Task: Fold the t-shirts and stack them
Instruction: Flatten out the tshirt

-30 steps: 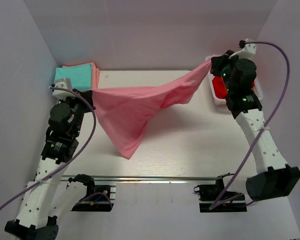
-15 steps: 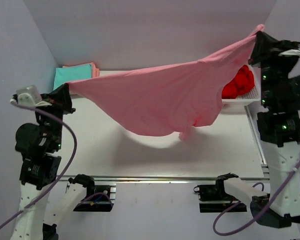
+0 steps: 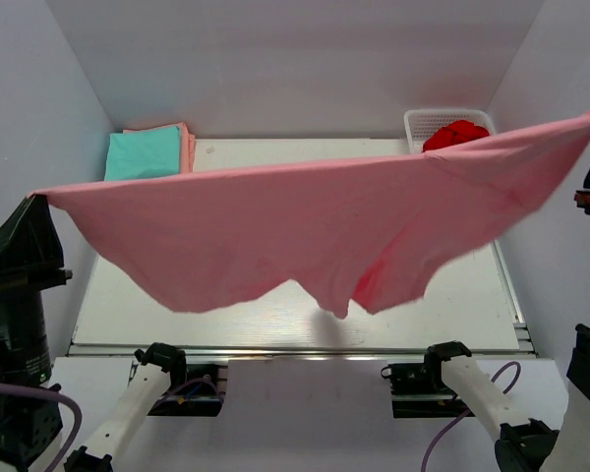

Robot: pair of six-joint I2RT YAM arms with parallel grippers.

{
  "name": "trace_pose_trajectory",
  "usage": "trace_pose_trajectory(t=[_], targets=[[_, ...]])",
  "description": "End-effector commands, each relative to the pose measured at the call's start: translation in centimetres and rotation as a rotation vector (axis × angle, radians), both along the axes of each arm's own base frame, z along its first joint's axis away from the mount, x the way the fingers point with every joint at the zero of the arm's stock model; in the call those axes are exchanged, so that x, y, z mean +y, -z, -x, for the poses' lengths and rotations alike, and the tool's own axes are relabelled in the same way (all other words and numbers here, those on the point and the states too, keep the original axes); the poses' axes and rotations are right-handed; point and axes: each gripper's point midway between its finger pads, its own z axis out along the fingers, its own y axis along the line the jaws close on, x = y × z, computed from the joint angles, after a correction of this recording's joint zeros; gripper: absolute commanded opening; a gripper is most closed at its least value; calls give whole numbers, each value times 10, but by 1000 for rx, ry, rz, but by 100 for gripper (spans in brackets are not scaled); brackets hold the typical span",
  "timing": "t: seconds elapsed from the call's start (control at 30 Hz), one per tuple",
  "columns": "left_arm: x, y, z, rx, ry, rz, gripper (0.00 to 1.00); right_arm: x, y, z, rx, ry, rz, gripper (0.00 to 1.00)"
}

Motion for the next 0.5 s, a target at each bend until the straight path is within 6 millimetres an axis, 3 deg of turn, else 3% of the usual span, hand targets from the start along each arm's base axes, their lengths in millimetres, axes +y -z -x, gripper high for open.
trace_pose_trajectory(t=[0.0,0.03,0.17,0.2,0.27,0.4,0.47], targets=[[2,-4,1,13,-30,-33,0,-6,-9,13,-22,28,8,0],[3,-6,5,9,-30,-32,0,-5,-12,16,-30,25,12,0],[-2,-2,-20,53,-42,-46,0,0,-9,9,-21,1,21,0],[-8,10,-42,107,-42,-62,0,5,3,-11,21,-4,22,0],[-16,20,-68,151,-36,-68,0,7,13,-30,48,-3,17,0],[-22,89,-159,378,-128,-61,0,19,82,-120,234,9,-3,0],[-25,141,-213,532,-196,-84,0,27,119,-165,328,7,-13,0]])
